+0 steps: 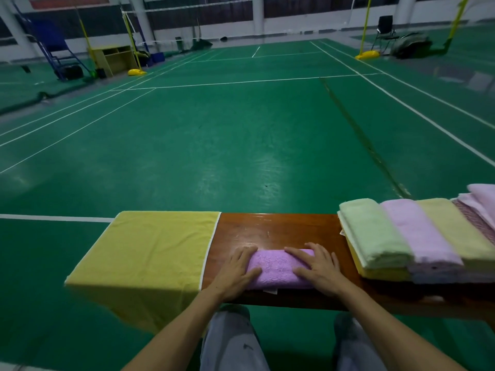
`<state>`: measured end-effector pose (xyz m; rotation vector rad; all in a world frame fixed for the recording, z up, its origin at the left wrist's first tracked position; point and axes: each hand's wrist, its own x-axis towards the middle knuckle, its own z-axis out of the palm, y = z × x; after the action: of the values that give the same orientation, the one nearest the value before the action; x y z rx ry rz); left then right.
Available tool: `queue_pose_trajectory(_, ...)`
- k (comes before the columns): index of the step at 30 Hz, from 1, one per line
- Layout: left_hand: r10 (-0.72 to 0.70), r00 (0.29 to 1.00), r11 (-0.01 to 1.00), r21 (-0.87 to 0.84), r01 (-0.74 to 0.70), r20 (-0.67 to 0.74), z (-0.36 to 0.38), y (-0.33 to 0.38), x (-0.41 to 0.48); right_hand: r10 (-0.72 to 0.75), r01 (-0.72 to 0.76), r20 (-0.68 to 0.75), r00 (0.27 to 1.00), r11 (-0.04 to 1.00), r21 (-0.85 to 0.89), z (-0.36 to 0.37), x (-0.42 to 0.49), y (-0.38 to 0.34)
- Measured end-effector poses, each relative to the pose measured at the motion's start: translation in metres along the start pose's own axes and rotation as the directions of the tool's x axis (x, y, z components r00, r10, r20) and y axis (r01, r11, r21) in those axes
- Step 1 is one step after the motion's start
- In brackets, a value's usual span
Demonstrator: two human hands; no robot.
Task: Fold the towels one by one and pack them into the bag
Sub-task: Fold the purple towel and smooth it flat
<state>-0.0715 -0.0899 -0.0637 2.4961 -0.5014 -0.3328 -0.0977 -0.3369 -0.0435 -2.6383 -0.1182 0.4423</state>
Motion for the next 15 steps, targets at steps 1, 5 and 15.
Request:
queue_pose_trajectory(1, 0.004, 1.000, 0.998, -0.055, -0.004, 0.003, -0.004, 0.000, -0.001, -0.002, 0.002, 0.005, 1.000, 1.000, 0.021, -0.004, -0.001, 0.001)
queue_pose_trajectory(5, 0.029, 1.000, 0.975, -0.219, -0.029, -0.004, -0.017, 0.000, -0.005, -0.035, 0.035, -0.004, 0.999, 0.995, 0.090, -0.015, -0.002, -0.002)
queue_pose_trajectory(15, 0.213, 0.973, 0.961, -0.159, -0.226, -0.091, -0.024, -0.001, -0.009, -0.265, 0.258, -0.012, 0.964, 0.929, 0.266, -0.029, -0.011, 0.002)
